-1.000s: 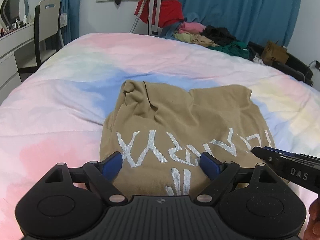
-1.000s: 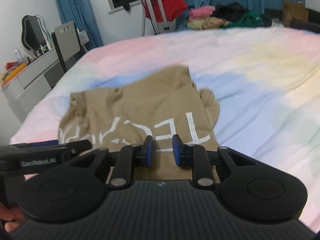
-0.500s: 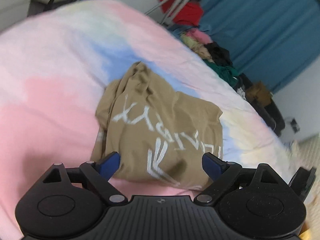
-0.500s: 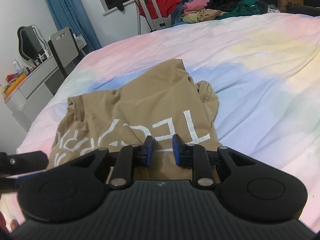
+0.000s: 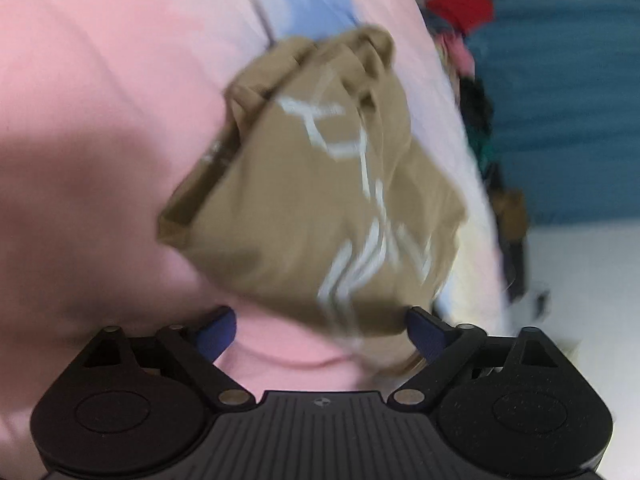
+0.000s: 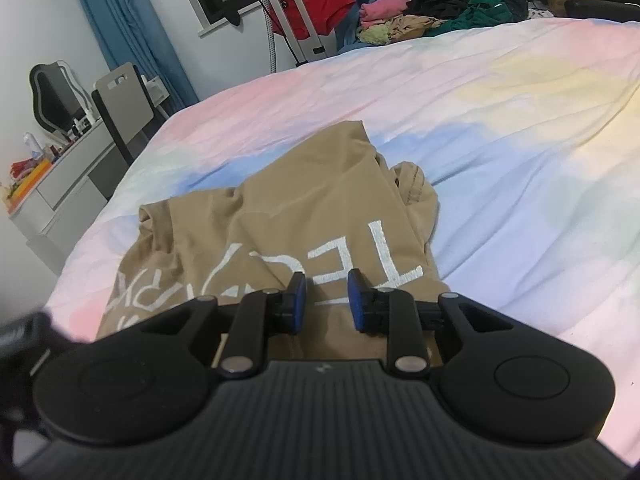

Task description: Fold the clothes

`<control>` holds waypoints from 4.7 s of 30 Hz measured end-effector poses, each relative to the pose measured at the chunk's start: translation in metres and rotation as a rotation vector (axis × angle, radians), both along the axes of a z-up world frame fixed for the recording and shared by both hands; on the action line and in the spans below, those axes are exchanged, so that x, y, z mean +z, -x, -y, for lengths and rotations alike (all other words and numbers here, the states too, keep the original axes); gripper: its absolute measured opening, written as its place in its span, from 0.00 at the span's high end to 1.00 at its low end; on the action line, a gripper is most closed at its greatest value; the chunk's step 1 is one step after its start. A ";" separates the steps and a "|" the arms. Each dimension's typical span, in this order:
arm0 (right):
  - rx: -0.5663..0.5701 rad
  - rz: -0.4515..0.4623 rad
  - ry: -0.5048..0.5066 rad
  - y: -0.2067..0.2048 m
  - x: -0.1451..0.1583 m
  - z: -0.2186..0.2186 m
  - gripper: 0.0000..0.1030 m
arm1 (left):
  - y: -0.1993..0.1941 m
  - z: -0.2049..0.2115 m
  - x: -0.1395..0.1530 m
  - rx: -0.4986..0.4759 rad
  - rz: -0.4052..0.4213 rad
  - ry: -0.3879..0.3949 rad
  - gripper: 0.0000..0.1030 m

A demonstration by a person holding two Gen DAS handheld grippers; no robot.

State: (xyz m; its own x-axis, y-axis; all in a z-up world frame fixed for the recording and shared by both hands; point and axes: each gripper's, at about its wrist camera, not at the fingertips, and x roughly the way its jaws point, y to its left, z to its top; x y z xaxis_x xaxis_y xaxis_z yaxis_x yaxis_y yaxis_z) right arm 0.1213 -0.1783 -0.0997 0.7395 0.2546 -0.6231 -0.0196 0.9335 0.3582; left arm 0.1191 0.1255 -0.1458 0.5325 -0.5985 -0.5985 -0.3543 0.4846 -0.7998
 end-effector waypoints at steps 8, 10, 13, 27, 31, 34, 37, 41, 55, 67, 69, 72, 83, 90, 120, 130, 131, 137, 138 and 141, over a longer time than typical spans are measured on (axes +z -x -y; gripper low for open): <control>-0.011 0.005 -0.008 0.002 0.001 0.001 0.74 | -0.001 -0.027 -0.013 0.154 -0.022 0.124 0.34; -0.016 0.011 -0.009 0.003 0.002 0.001 0.74 | -0.003 -0.028 -0.013 0.151 -0.020 0.119 0.42; -0.034 0.078 -0.007 0.009 0.016 0.001 0.73 | -0.003 -0.023 -0.005 0.134 0.005 0.067 0.56; 0.030 -0.080 -0.818 0.024 0.013 0.033 0.12 | -0.002 -0.010 0.023 0.124 0.116 0.021 0.71; 0.041 -0.303 -1.041 0.012 -0.040 0.015 0.12 | 0.001 -0.011 0.023 0.132 0.135 0.036 0.71; -0.023 -0.346 -1.090 0.009 -0.059 0.015 0.12 | -0.003 -0.012 0.023 0.138 0.153 0.055 0.72; -0.099 -0.367 -1.124 0.007 -0.075 0.019 0.13 | -0.008 -0.012 0.024 0.137 0.173 0.067 0.73; -0.165 -0.335 -1.081 0.008 -0.070 0.024 0.23 | -0.015 -0.011 0.025 0.136 0.189 0.078 0.73; -0.317 -0.155 -0.888 0.021 -0.012 0.061 0.66 | -0.028 0.017 0.082 0.054 0.205 0.043 0.75; -0.475 0.104 -0.780 0.006 0.084 0.219 0.67 | -0.131 0.234 0.175 -0.198 0.334 0.000 0.75; -0.514 0.140 -0.745 -0.006 0.096 0.251 0.67 | -0.158 0.276 0.180 -0.230 0.336 0.011 0.76; -0.578 0.193 -0.688 -0.027 0.113 0.298 0.67 | -0.204 0.341 0.189 -0.320 0.351 -0.010 0.76; -0.647 0.156 -0.645 -0.044 0.028 0.327 0.67 | -0.255 0.409 0.108 -0.460 0.380 -0.157 0.75; -0.667 0.106 -0.641 -0.044 -0.039 0.332 0.67 | -0.232 0.394 0.032 -0.541 0.343 -0.246 0.75; -0.473 0.221 -0.166 0.117 0.158 0.222 0.10 | -0.016 0.314 0.232 -0.550 0.852 -0.705 0.05; -0.443 0.360 0.035 0.166 0.192 0.170 0.09 | 0.062 0.270 0.280 -0.470 1.001 -0.739 0.00; -0.433 0.371 0.072 0.169 0.192 0.164 0.09 | 0.067 0.266 0.279 -0.469 1.006 -0.738 0.00; -0.416 0.427 0.211 0.185 0.178 0.131 0.09 | 0.098 0.248 0.265 -0.472 1.023 -0.740 0.00; -0.415 0.423 0.227 0.186 0.175 0.127 0.09 | 0.102 0.247 0.260 -0.467 1.027 -0.753 0.00; -0.427 0.416 0.259 0.188 0.163 0.119 0.09 | 0.109 0.242 0.246 -0.460 1.030 -0.779 0.02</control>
